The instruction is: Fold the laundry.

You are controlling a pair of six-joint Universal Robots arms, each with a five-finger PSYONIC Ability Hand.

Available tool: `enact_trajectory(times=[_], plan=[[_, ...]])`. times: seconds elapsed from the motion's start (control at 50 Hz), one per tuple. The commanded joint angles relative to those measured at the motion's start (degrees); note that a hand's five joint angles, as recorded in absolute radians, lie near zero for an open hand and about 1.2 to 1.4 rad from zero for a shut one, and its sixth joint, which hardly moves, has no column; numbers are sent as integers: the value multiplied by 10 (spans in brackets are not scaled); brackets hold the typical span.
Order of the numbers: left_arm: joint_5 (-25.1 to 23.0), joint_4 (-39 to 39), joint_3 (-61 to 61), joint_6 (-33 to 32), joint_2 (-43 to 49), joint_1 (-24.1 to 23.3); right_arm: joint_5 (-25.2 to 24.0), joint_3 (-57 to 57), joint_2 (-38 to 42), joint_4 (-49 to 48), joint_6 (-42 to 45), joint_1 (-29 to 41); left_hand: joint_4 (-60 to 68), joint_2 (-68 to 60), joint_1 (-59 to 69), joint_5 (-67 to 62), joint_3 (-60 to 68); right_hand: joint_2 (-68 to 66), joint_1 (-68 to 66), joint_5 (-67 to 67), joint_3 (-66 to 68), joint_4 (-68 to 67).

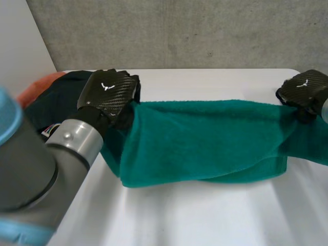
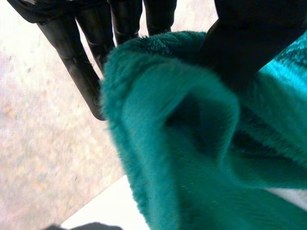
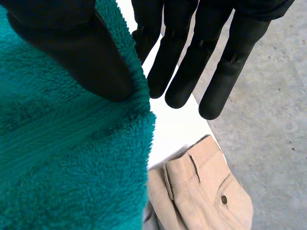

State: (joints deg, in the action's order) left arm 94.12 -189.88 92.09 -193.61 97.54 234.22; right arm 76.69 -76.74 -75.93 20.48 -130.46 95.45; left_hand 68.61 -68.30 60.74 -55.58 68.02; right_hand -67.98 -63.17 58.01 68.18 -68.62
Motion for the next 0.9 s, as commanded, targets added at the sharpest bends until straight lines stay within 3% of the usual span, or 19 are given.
enact_trajectory(times=[0.02, 0.16, 0.18, 0.2, 0.22, 0.24, 0.26, 0.34, 0.4, 0.52, 0.58, 0.68, 0.8, 0.9], plan=[[-11, 16, -91, -6, 161, 72, 3, 50, 124, -38, -52, 45, 114, -117, 193, -144, 120, -120, -168, 120, 118, -114], [-37, 14, -235, -11, 328, 95, 69, 107, 235, -145, -84, 83, 114, -117, 193, -144, 120, -120, -168, 120, 118, -114], [-45, 14, -247, -11, 339, 98, 83, 113, 252, -180, -92, 95, 9, -12, 88, -39, 15, 4, -44, -4, -6, 10], [-64, 11, -262, -11, 353, 103, 87, 115, 258, -198, -95, 102, -318, 315, -240, 288, -312, 185, 137, -186, -187, 192], [-72, 10, -266, -11, 356, 104, 89, 115, 263, -214, -99, 108, -453, 450, -374, 423, -447, 389, 340, -389, -390, 395], [-77, 9, -268, -11, 356, 104, 91, 114, 264, -227, -102, 109, -524, 521, -446, 494, -518, 567, 519, -567, -569, 573], [-82, 8, -268, -11, 356, 104, 96, 114, 264, -247, -111, 112, -547, 544, -468, 516, -541, 580, 532, -580, -582, 586], [-78, 10, -248, -13, 332, 92, 90, 93, 241, -249, -142, 113, -545, 542, -467, 515, -539, 580, 532, -580, -582, 586], [-72, 14, -191, -13, 253, 92, 80, 71, 204, -238, -157, 108, -539, 535, -460, 508, -533, 580, 532, -580, -582, 586], [-76, 7, -41, -14, 119, 89, -2, 3, 130, -180, -155, 31, -520, 517, -441, 490, -514, 580, 532, -580, -582, 586], [-77, 8, 4, -14, 92, 88, -64, -24, 110, -144, -141, 2, -507, 504, -428, 476, -501, 485, 437, -485, -487, 491], [-82, 9, 72, -14, 91, 88, -128, -57, 101, -113, -89, -29, -471, 468, -393, 441, -465, 444, 396, -445, -446, 451], [-83, -3, 86, -23, 111, 92, -140, -83, 121, -122, -10, -51, -475, 472, -396, 444, -469, 401, 353, -401, -403, 407], [-82, -32, 79, -75, 164, 93, -140, -76, 180, -162, 14, -52, -473, 470, -394, 443, -467, 355, 307, -356, -357, 362]])
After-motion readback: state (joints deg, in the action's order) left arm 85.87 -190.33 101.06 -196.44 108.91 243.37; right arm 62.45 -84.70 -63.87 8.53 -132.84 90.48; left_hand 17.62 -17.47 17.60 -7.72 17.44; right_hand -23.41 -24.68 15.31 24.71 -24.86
